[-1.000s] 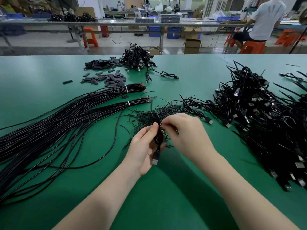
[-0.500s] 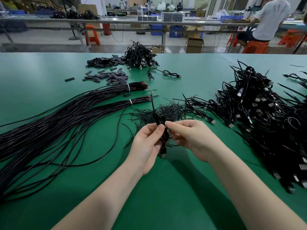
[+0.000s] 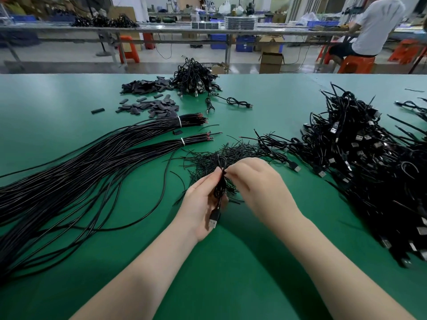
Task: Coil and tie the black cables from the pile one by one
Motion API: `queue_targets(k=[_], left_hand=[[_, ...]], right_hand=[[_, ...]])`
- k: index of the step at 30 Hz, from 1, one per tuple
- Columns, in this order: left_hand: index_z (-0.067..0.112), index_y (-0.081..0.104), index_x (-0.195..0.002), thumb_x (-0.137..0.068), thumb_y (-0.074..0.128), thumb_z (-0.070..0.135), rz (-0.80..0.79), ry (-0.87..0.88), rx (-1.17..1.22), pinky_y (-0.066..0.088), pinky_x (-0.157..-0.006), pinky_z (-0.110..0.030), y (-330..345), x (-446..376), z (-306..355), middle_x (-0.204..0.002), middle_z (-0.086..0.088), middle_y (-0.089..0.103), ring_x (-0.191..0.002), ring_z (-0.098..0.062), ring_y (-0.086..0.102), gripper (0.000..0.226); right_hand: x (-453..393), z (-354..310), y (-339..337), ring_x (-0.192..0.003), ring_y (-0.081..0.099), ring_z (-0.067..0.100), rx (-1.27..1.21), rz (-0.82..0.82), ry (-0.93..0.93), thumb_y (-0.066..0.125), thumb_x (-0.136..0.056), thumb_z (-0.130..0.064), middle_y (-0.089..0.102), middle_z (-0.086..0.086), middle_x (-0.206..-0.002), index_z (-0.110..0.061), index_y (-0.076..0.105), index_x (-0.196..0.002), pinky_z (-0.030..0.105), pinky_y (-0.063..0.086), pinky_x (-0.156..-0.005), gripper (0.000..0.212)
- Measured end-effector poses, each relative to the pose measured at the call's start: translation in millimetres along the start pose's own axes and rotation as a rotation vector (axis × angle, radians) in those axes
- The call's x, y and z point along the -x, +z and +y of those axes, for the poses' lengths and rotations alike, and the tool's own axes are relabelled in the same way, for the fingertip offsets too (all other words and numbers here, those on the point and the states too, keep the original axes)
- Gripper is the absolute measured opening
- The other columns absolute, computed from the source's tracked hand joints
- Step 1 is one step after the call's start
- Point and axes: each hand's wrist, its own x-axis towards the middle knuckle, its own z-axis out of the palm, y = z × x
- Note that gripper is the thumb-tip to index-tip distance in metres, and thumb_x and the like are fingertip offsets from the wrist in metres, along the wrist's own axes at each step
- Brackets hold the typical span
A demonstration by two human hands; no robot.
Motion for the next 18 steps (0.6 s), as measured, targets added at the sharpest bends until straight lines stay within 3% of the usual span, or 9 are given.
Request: queue_targets(k=[2,4,7,12,18], left_hand=[[0.015,0.068,-0.098,-0.066,0.077,0.032,0.014,0.056,0.016,0.053,-0.056,-0.023,-0.7,-1.7,-1.5,-0.076,0.002,0.067,-0.061,-0.011,0.062,0.037],[0.015,0.064,-0.105,-0.069,0.075,0.027,0.005,0.108,0.039,0.055,-0.074,-0.028,-1.3,-4.2,-3.9,-0.090,0.000,0.072,-0.078,-0.014,0.067,0.040],[0.018,0.065,-0.099,-0.065,0.076,0.024,0.012,0.127,0.027,0.044,-0.095,-0.035,-0.6,-4.2,-5.5,-0.098,-0.001,0.071,-0.092,-0.016,0.064,0.037],[0.021,0.067,-0.091,-0.067,0.074,0.019,-0.016,0.147,0.039,0.046,-0.083,-0.026,0.2,-5.4,-8.0,-0.095,0.001,0.073,-0.084,-0.010,0.069,0.024],[0.018,0.067,-0.094,-0.067,0.075,0.021,-0.041,0.159,0.021,0.047,-0.086,-0.029,-1.1,-6.9,-8.3,-0.096,-0.001,0.074,-0.086,-0.012,0.069,0.028]], right_hand=[[-2.7,-2.0,-4.9,-0.074,0.062,0.004,-0.303,0.009,0.390,0.071,-0.085,-0.027,0.069,-0.010,-0.076,-0.016,0.073,-0.083,0.019,0.050,-0.070,0.012],[-7.4,-2.4,-9.0,-0.063,0.062,0.004,-0.554,-0.107,0.778,0.070,-0.081,-0.049,0.070,-0.008,-0.068,-0.019,0.072,-0.076,0.021,0.050,-0.062,0.030],[-6.1,-0.2,-12.6,-0.053,0.057,0.006,-0.899,-0.242,1.112,0.075,-0.077,-0.045,0.068,-0.004,-0.062,-0.015,0.069,-0.076,0.019,0.046,-0.049,0.031],[-8.8,-0.2,-18.3,-0.049,0.057,0.007,-1.150,-0.341,1.291,0.076,-0.077,-0.039,0.069,0.001,-0.067,-0.012,0.071,-0.078,0.017,0.044,-0.043,0.027],[-10.1,-2.8,-17.4,-0.052,0.058,0.008,-1.234,-0.279,1.265,0.076,-0.080,-0.019,0.070,0.003,-0.071,-0.011,0.072,-0.076,0.018,0.045,-0.045,0.009]])
